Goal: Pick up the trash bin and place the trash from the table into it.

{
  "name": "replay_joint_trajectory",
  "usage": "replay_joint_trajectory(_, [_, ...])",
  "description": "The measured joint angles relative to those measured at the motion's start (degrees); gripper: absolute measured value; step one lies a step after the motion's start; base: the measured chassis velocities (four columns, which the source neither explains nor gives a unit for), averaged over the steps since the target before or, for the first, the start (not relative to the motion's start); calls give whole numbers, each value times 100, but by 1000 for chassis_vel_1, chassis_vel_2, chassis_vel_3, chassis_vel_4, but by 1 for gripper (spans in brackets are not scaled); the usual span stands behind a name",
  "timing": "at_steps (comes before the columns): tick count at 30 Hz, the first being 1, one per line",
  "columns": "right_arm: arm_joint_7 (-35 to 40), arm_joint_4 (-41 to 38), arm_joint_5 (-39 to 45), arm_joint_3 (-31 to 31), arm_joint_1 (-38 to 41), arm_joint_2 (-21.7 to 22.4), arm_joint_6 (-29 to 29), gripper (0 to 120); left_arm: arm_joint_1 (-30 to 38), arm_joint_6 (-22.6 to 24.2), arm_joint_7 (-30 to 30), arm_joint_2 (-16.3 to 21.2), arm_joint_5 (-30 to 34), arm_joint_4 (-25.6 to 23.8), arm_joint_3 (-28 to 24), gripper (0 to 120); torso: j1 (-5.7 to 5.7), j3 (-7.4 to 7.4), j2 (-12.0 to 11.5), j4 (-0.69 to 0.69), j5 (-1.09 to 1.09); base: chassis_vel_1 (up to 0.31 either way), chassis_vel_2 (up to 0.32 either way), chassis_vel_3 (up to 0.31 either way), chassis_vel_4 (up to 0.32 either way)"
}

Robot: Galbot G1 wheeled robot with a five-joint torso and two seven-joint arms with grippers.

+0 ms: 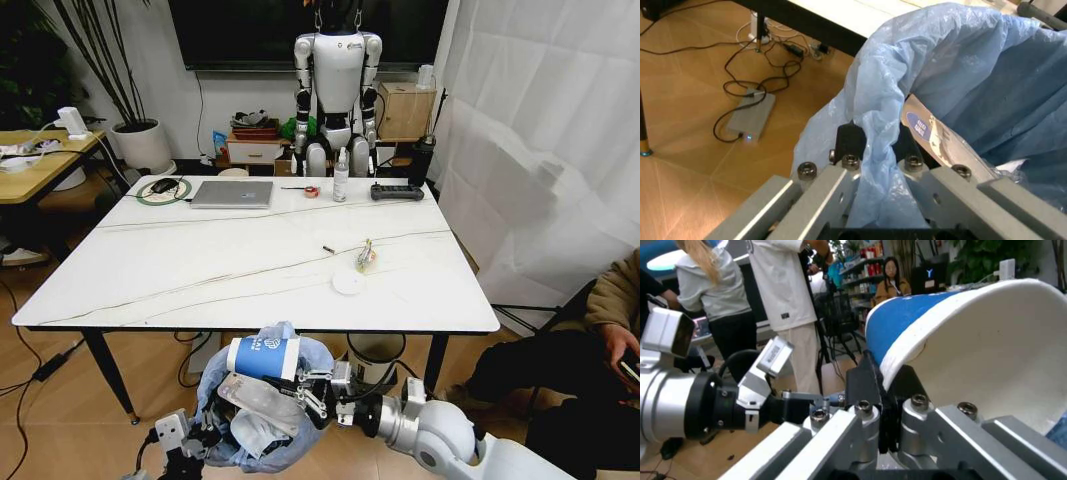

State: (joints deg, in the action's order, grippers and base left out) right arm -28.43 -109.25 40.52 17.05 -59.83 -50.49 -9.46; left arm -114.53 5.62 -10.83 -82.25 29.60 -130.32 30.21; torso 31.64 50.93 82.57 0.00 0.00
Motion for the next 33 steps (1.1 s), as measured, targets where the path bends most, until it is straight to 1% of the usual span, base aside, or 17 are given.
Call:
replay_joint_trajectory(3, [63, 16, -64, -5, -51, 12, 20, 14, 15, 9, -9, -2, 0, -6, -14, 0, 0, 0, 0, 0, 0, 0, 0, 0, 0])
replay_joint_trajectory(5, [77, 16, -83, -42, -99, 25, 29, 19, 25, 13, -13, 1, 0, -7, -18, 0, 0, 0, 0, -1, 0, 0, 0, 0, 0])
replay_joint_trajectory(6, [77, 16, -83, -42, -99, 25, 29, 19, 25, 13, -13, 1, 0, -7, -18, 0, 0, 0, 0, -1, 0, 0, 0, 0, 0])
replay_joint_trajectory(11, [96, 14, -124, -219, -272, 37, 40, 41, 47, 27, -20, 26, 13, -7, -26, 0, 0, 0, 0, -1, 0, 0, 0, 0, 0])
replay_joint_trajectory(12, [99, 14, -133, -252, -302, 37, 44, 45, 46, 28, -20, 32, 14, -7, -26, 0, 0, 0, 0, -1, 0, 0, 0, 0, 0])
replay_joint_trajectory(13, [99, 14, -133, -252, -302, 37, 44, 45, 46, 28, -20, 32, 14, -7, -26, 0, 0, 0, 0, -1, 0, 0, 0, 0, 0])
replay_joint_trajectory(14, [103, 13, -143, -277, -329, 39, 49, 48, 47, 29, -21, 36, 15, -8, -26, 0, 0, 0, 0, -1, 0, 0, 0, 0, 0])
replay_joint_trajectory(15, [107, 11, -165, -316, -382, 47, 54, 55, 50, 32, -22, 43, 17, -10, -26, 0, 0, 0, 0, -1, 0, 0, 0, 0, 0])
replay_joint_trajectory(18, [114, 9, -209, -390, -484, 57, 53, 68, 57, 39, -24, 55, 25, -26, -31, 0, 0, 0, 0, -1, 0, 0, 0, 0, 0])
replay_joint_trajectory(20, [115, 9, -213, -445, -517, 68, 52, 74, 58, 42, -25, 66, 30, -30, -31, 0, 0, 0, 0, -1, 0, 0, 0, 0, 0])
replay_joint_trajectory(21, [115, 9, -213, -445, -517, 68, 52, 74, 58, 42, -25, 66, 30, -30, -31, 0, 0, 0, 0, -1, 0, 0, 0, 0, 0])
replay_joint_trajectory(25, [114, -7, -211, -613, -598, 118, 41, 93, 54, 43, -27, 97, 46, -32, -31, 0, 0, 0, 0, -1, 0, 0, 0, 0, 0])
replay_joint_trajectory(27, [113, -19, -202, -695, -631, 141, 32, 98, 56, 43, -27, 113, 58, -31, -22, 0, 0, 0, 0, -1, 0, 0, 0, 0, 0])
replay_joint_trajectory(29, [113, -30, -195, -733, -642, 155, 28, 99, 60, 43, -27, 123, 66, -30, -16, 0, 0, 0, 0, -1, 1, 0, 0, 0, 0])
replay_joint_trajectory(33, [126, -54, -109, -1070, -701, 194, 13, 100, 67, 43, -27, 162, 110, -15, 3, 0, 0, 0, 0, -1, 0, 0, 0, 0, 0])
